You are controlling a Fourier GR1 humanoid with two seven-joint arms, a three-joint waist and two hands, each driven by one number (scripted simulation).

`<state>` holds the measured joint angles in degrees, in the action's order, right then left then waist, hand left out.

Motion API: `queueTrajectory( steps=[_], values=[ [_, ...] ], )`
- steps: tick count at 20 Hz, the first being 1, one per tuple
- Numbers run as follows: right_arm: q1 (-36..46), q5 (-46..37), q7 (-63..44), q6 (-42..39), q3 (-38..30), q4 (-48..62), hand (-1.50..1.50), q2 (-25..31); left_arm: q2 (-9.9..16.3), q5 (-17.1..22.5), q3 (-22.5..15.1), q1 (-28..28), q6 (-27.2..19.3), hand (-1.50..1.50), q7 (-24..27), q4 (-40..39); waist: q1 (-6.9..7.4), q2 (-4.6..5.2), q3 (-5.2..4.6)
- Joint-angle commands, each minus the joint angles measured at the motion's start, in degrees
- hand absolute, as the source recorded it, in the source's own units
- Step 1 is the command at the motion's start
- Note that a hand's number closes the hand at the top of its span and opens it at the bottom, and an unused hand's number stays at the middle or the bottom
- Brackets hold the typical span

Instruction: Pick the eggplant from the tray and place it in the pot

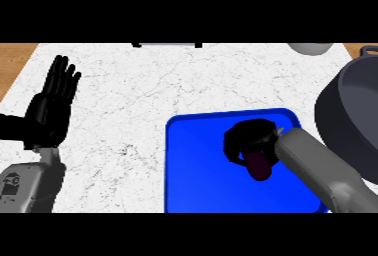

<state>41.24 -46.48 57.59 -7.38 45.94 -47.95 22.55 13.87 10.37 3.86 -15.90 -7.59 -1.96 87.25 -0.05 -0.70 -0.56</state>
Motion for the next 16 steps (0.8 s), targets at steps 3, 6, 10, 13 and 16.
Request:
queueTrajectory(
  steps=[3,6,10,13,16],
  values=[
    [-10.4,1.8,-13.0,3.9,-4.5,-11.3,1.5,-1.0,1.0,-0.7,1.7,1.2,-0.7,0.0,0.5,0.0,-2.88,-0.35,0.5],
    [-17.4,0.7,-21.5,8.2,-5.4,-14.2,1.5,-1.5,1.7,0.0,3.5,3.7,-1.4,0.0,-0.1,0.3,-7.25,-2.2,0.39],
    [-24.6,1.3,-28.3,13.1,-8.9,-21.2,1.5,-0.5,2.1,-0.4,4.5,5.7,-2.3,0.0,-0.2,0.6,-9.82,-2.61,0.38],
    [-28.3,2.8,-33.1,17.5,-13.8,-28.5,1.5,1.1,3.1,0.6,6.2,7.1,-1.8,0.0,0.0,1.3,-10.8,-3.05,0.27],
    [-32.4,2.7,-38.3,22.1,-17.8,-36.7,1.5,3.4,2.7,0.1,5.9,6.9,-2.6,0.0,-0.6,1.1,-11.44,-2.47,0.27]
  ],
)
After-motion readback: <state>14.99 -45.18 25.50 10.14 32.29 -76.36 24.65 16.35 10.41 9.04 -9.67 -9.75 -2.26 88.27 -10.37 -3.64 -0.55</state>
